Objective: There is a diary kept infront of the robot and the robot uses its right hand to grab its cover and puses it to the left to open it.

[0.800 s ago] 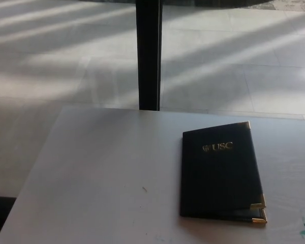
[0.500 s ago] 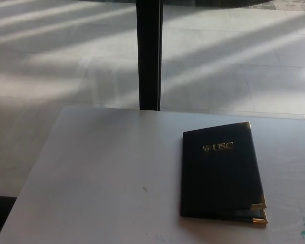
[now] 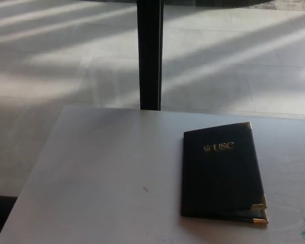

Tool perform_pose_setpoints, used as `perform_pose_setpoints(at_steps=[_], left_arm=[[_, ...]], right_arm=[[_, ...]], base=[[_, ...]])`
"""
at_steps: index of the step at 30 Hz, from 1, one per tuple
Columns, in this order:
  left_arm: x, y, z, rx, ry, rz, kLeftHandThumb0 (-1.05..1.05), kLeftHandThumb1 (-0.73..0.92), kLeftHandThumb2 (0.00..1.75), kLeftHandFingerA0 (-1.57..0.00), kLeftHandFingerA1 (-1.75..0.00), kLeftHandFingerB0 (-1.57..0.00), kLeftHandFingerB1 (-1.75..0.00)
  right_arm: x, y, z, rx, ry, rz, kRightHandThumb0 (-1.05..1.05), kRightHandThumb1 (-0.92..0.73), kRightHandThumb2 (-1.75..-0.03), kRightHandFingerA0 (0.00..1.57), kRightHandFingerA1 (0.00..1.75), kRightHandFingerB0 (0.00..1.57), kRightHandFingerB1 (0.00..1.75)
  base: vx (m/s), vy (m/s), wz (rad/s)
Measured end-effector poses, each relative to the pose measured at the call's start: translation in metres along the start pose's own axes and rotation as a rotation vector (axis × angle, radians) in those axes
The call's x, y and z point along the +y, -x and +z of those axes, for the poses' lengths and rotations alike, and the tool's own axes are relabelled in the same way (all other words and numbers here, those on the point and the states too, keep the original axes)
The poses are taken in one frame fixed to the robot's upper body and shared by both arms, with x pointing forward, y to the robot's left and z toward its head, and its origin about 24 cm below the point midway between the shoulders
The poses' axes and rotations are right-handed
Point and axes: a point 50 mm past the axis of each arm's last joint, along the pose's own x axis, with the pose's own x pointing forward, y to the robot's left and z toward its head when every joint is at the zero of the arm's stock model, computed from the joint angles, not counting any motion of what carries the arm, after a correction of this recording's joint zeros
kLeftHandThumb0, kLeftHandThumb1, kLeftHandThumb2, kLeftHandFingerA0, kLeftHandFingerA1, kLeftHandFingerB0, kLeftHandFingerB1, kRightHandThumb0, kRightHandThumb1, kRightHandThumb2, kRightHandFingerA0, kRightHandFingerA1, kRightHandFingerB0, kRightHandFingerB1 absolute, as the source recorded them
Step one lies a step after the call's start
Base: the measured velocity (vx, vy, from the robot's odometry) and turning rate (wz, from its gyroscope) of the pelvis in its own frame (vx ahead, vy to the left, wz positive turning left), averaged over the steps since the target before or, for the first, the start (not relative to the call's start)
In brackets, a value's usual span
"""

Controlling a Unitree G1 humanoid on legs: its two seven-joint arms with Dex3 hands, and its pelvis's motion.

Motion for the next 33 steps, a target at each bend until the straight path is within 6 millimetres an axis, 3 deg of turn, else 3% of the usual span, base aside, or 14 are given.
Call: perform_pose_setpoints(at_steps=[5,11,15,16,17,19,22,23,24,25,28,29,30,33], left_arm=[[0.002,0.0,0.001,-0.001,0.027,0.015,-0.85,0.92,1.03,-0.34,-0.81,-0.25,-0.64],[0.005,-0.001,0.004,-0.003,0.055,0.027,-0.84,0.92,1.02,-0.37,-0.83,-0.28,-0.66],[0.008,-0.001,0.006,-0.004,0.054,0.041,-0.85,0.92,1.03,-0.35,-0.83,-0.26,-0.65],[0.009,-0.001,0.007,-0.005,0.055,0.043,-0.84,0.92,1.03,-0.35,-0.83,-0.26,-0.65],[0.009,-0.001,0.007,-0.004,0.056,0.044,-0.85,0.92,1.03,-0.35,-0.81,-0.26,-0.64],[0.01,-0.001,0.007,-0.002,0.057,0.045,-0.85,0.92,1.03,-0.36,-0.81,-0.26,-0.65],[0.011,-0.001,0.006,0.001,0.057,0.047,-0.86,0.92,1.04,-0.35,-0.82,-0.27,-0.66],[0.011,-0.001,0.006,0.003,0.053,0.045,-0.8,0.92,1.26,-0.37,-0.78,-0.3,-0.67],[0.011,-0.001,0.005,0.005,0.051,0.044,-0.84,0.92,1.01,-0.37,-0.83,-0.29,-0.66],[0.01,-0.001,0.005,0.006,0.049,0.044,-0.79,0.91,1.25,-0.39,-0.79,-0.3,-0.67],[0.009,-0.001,0.006,0.005,0.055,0.047,-0.86,0.92,1.03,-0.36,-0.8,-0.26,-0.64],[0.009,-0.001,0.006,0.004,0.057,0.049,-0.84,0.92,1.04,-0.34,-0.79,-0.25,-0.63],[0.009,-0.001,0.007,0.003,0.057,0.05,-0.86,0.92,1.03,-0.35,-0.82,-0.26,-0.65],[0.01,-0.001,0.007,0.004,0.053,0.049,-0.86,0.92,1.03,-0.35,-0.82,-0.26,-0.65]], right_arm=[[0.003,-0.006,0.015,-0.021,-0.106,-0.052,-0.77,-0.92,-0.82,0.37,1.29,0.28,1.05],[0.032,-0.008,0.053,-0.095,-0.246,-0.019,-0.81,-0.92,-0.76,0.63,0.97,0.39,0.82],[0.062,0.002,0.077,-0.158,-0.267,0.11,-0.82,-0.92,-0.75,0.59,0.76,0.46,0.7],[0.07,0.006,0.082,-0.17,-0.266,0.15,-0.83,-0.74,-1.14,0.61,0.77,0.5,0.73],[0.079,0.01,0.086,-0.182,-0.267,0.191,-0.85,-0.92,-0.69,0.69,0.72,0.56,0.7],[0.093,0.019,0.09,-0.197,-0.272,0.264,-0.83,-0.92,-0.7,0.69,0.69,0.57,0.67],[0.114,0.035,0.091,-0.204,-0.274,0.364,-0.83,-0.68,-1.07,0.54,0.68,0.53,0.65],[0.122,0.042,0.089,-0.198,-0.281,0.405,-0.85,-0.67,-1.06,0.49,0.67,0.48,0.64],[0.129,0.048,0.088,-0.19,-0.286,0.435,-0.86,-0.67,-1.06,0.4,0.63,0.41,0.61],[0.136,0.055,0.086,-0.182,-0.291,0.468,-0.87,-0.87,-0.66,0.39,0.52,0.35,0.47],[0.157,0.075,0.077,-0.142,-0.294,0.573,-0.88,-0.84,-0.67,0.33,0.46,0.26,0.41],[0.162,0.081,0.073,-0.127,-0.29,0.601,-0.83,-0.68,-1.0,0.27,0.53,0.24,0.5],[0.164,0.084,0.07,-0.115,-0.285,0.619,-0.79,-0.91,-0.67,0.36,0.44,0.28,0.4],[0.175,0.096,0.054,-0.055,-0.247,0.68,-0.79,-0.9,-0.68,0.32,0.43,0.24,0.38]], base=[[0.0,0.0,0.0],[0.0,0.0,0.0],[0.0,0.0,0.0],[0.0,0.0,0.0],[0.0,0.0,0.0],[0.0,0.0,0.0],[0.0,0.0,0.0],[0.0,0.0,0.0],[0.0,0.0,0.0],[0.0,0.0,0.0],[0.0,0.0,0.0],[0.0,0.0,0.0],[0.0,0.0,0.0],[0.0,0.0,0.0]])
